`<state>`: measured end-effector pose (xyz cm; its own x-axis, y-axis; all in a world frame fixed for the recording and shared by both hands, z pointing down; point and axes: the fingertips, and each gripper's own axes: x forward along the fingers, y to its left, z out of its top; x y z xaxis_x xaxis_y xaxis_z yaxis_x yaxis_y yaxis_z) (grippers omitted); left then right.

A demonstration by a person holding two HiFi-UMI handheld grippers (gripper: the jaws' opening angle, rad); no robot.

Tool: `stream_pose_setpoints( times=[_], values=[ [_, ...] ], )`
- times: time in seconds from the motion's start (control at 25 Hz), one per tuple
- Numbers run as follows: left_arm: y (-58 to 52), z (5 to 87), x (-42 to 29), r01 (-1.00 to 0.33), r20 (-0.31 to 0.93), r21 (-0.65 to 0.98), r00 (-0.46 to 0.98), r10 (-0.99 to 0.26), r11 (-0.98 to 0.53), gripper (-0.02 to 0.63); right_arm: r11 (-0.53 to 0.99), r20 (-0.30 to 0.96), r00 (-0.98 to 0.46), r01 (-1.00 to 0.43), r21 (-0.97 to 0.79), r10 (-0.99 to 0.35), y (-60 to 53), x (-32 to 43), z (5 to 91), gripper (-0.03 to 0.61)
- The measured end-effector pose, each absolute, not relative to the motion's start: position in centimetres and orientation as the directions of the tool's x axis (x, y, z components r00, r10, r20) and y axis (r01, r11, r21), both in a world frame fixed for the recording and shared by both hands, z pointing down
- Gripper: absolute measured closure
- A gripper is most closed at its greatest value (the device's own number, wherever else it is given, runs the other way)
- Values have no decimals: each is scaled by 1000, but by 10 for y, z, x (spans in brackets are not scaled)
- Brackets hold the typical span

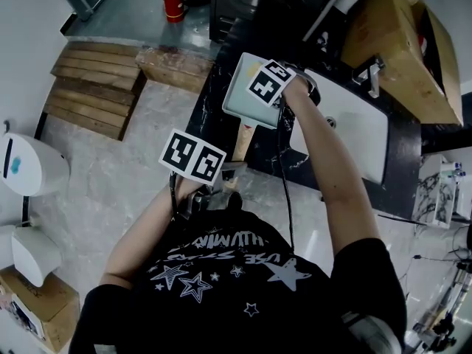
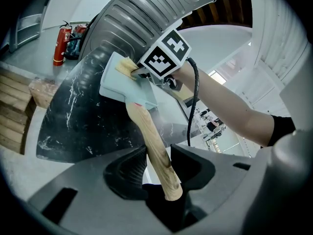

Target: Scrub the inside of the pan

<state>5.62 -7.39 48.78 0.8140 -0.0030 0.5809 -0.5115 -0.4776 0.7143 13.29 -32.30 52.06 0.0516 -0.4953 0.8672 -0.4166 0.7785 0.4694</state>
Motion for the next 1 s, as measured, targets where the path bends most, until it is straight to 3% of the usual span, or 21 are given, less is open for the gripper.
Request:
stream_pose_setpoints(
  times=[1.0],
  values=[
    [-97, 476, 39, -554, 608, 611, 786, -114, -566, 439, 893, 932, -42, -307, 331, -360, -223, 97, 522, 497]
  ],
)
